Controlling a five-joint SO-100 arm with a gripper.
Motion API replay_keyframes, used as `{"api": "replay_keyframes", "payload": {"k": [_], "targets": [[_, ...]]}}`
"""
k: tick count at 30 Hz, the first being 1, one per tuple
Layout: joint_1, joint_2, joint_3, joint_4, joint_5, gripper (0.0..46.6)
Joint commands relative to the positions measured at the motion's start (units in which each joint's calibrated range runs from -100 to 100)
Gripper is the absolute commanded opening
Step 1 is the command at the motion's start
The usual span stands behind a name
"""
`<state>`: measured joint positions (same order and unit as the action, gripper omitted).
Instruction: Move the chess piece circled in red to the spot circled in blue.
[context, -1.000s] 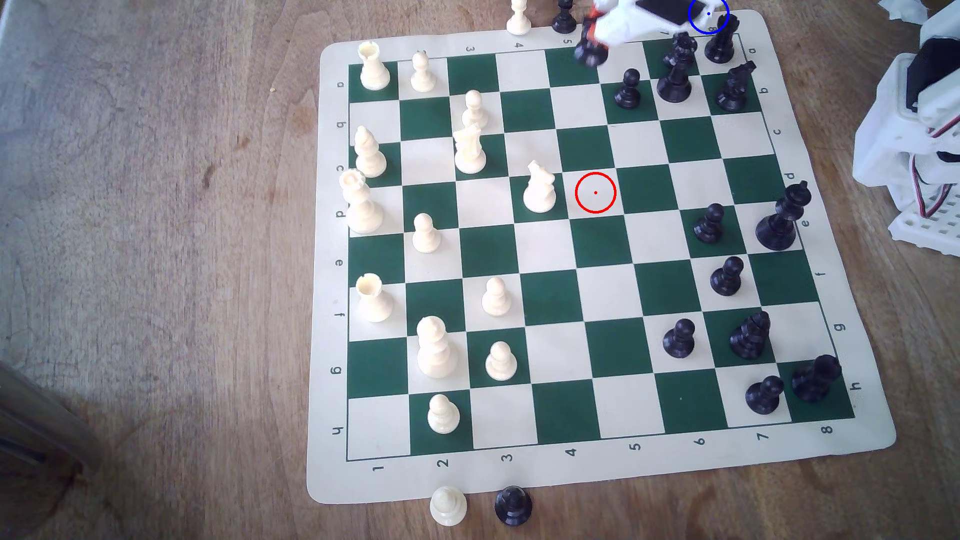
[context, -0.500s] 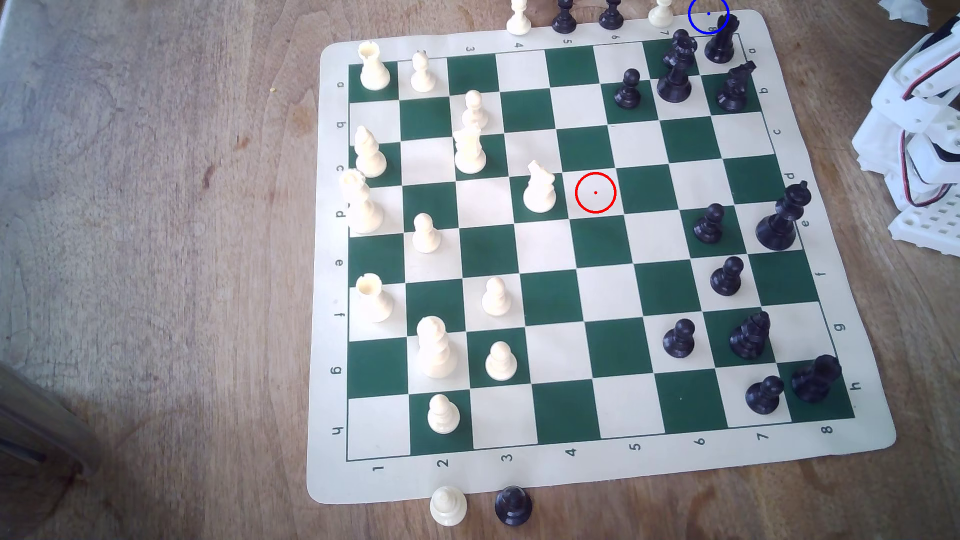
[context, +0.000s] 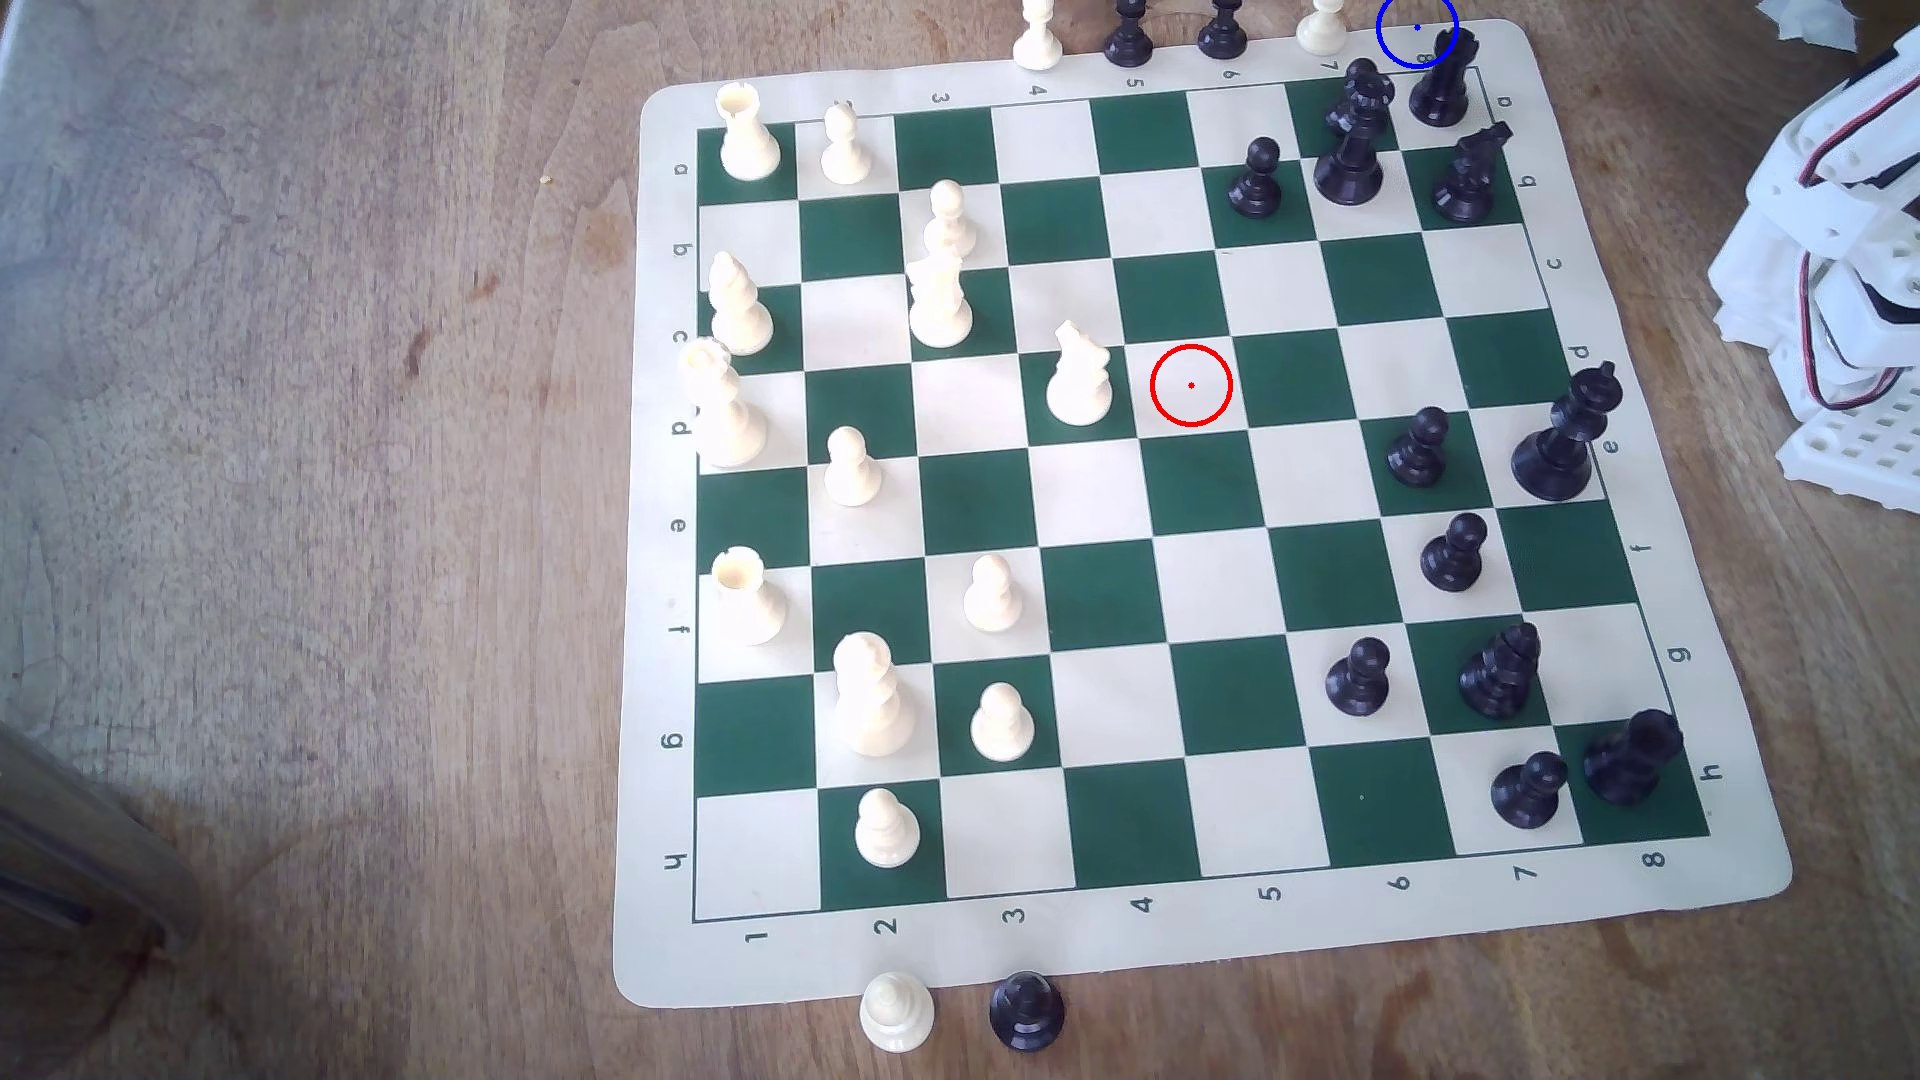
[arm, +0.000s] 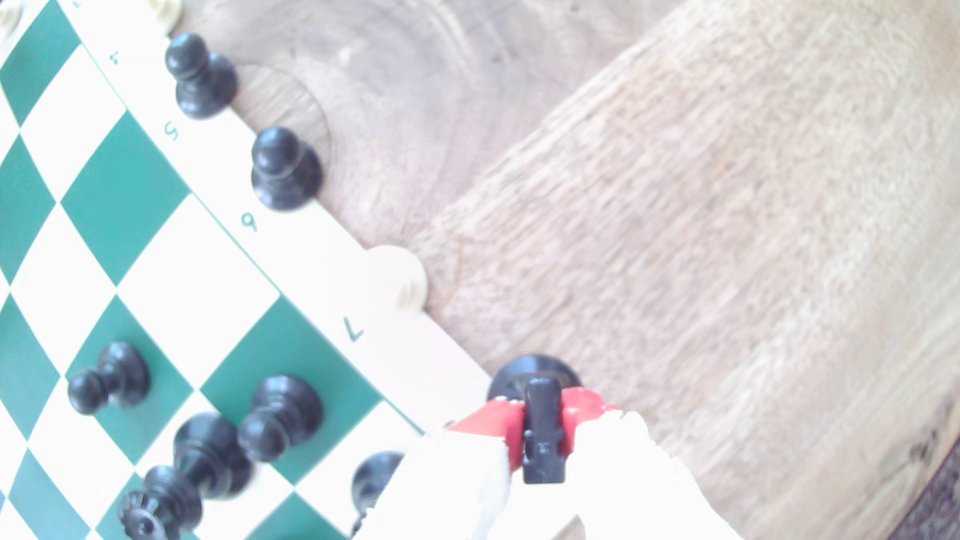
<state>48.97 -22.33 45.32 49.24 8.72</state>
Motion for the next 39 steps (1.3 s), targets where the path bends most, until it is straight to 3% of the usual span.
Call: {"api": "replay_keyframes", "payload": {"k": [1,20,22,26,39], "targets": [[0.04,0.26,1.55,-4.03,-0.39,0.2],[-2.0,1.87,4.63,-6.98,-1.76,0.2],[-1.69,1.53,7.17,-11.98,-2.69,11.4],[-0.98,1.62,9.62,-15.09,-2.3,18.2],[-0.28,-0.42,4.99,-14.68,-1.9,18.9]]}}
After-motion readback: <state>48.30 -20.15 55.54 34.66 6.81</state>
